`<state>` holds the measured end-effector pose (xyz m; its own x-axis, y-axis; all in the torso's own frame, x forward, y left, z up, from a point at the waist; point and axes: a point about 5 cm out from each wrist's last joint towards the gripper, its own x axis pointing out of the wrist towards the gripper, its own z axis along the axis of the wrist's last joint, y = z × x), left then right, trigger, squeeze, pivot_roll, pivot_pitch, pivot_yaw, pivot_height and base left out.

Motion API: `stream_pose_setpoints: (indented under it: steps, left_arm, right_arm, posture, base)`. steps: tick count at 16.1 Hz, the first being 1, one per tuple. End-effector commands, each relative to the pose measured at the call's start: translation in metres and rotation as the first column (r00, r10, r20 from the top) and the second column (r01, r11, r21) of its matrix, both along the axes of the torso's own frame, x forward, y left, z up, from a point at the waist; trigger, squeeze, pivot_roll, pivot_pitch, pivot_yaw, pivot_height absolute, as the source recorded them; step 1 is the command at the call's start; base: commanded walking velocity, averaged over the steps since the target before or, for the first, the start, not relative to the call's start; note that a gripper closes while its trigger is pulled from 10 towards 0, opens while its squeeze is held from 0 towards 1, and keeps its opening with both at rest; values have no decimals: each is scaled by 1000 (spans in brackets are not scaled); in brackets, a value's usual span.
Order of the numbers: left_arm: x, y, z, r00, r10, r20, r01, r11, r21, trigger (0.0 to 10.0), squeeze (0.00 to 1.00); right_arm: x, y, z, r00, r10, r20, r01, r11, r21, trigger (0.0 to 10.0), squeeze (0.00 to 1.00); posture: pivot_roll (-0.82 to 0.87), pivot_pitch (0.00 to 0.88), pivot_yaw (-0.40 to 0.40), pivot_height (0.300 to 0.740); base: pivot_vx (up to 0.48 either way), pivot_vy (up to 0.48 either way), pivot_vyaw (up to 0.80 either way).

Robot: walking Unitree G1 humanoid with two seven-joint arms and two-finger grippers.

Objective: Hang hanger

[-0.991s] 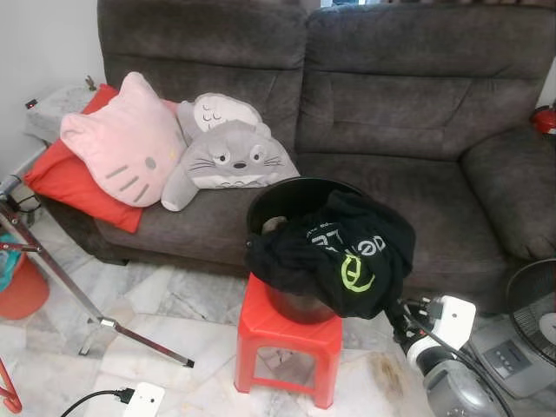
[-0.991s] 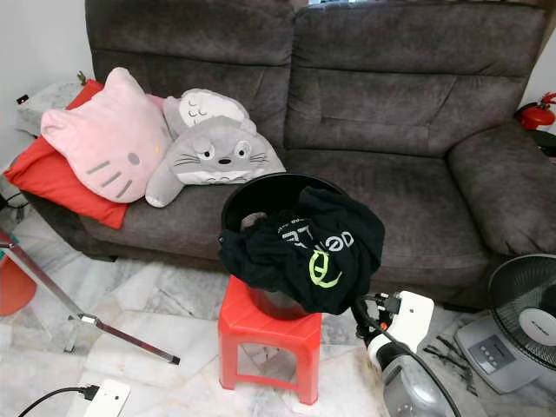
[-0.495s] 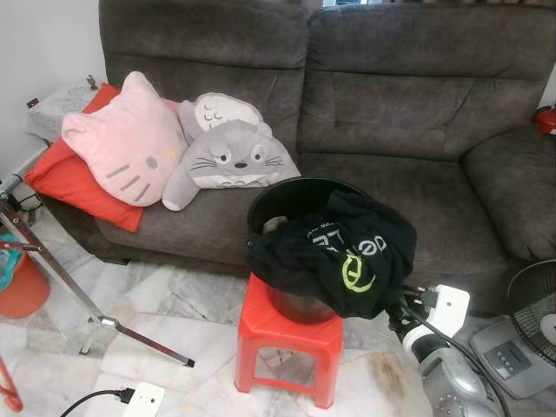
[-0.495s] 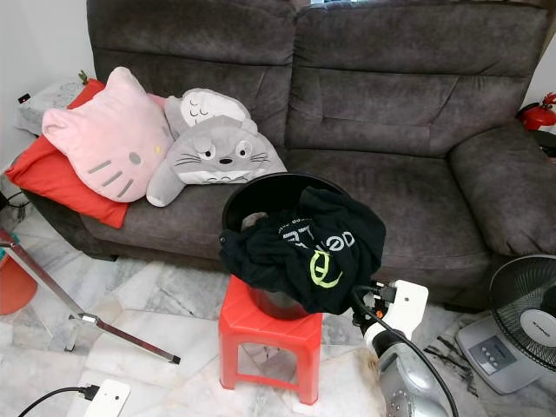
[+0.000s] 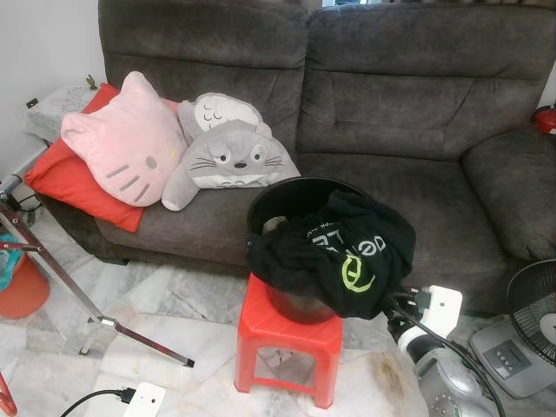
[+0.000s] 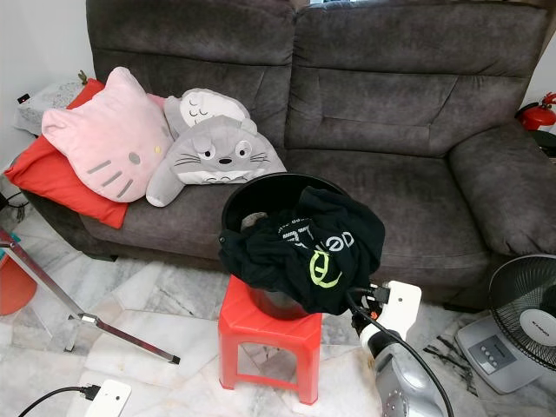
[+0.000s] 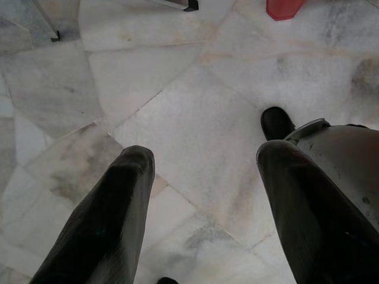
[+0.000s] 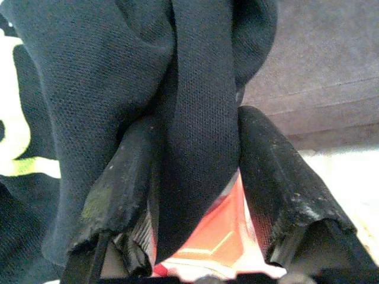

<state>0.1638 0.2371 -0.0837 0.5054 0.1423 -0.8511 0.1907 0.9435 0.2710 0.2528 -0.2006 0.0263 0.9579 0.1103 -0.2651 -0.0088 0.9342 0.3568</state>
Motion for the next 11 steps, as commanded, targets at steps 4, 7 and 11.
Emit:
stream_pose_setpoints:
  steps: [4, 7, 11]
  left_arm:
    - [-3, 2, -1, 1000, -12, -15, 12, 1000, 17, 10000, 0]
    - [-3, 2, -1, 1000, -9, -15, 10, 1000, 16, 10000, 0]
    - [-2, 2, -1, 1000, -6, -12, 6, 1000, 17, 10000, 0]
  right_arm:
    - [6, 4, 8, 999, 12, 42, -12, 1000, -8, 0, 0]
    - [15, 10, 22, 995, 30, 99, -28, 999, -21, 0, 0]
    - [26, 17, 46, 981, 36, 190, -37, 999, -1, 0, 0]
  posture:
    - [-127, 0, 6, 740]
    - [-125, 0, 6, 740]
    - [-124, 0, 4, 740]
  base:
    - [0, 0, 0]
    - [0, 0, 0]
    - [0, 0, 0]
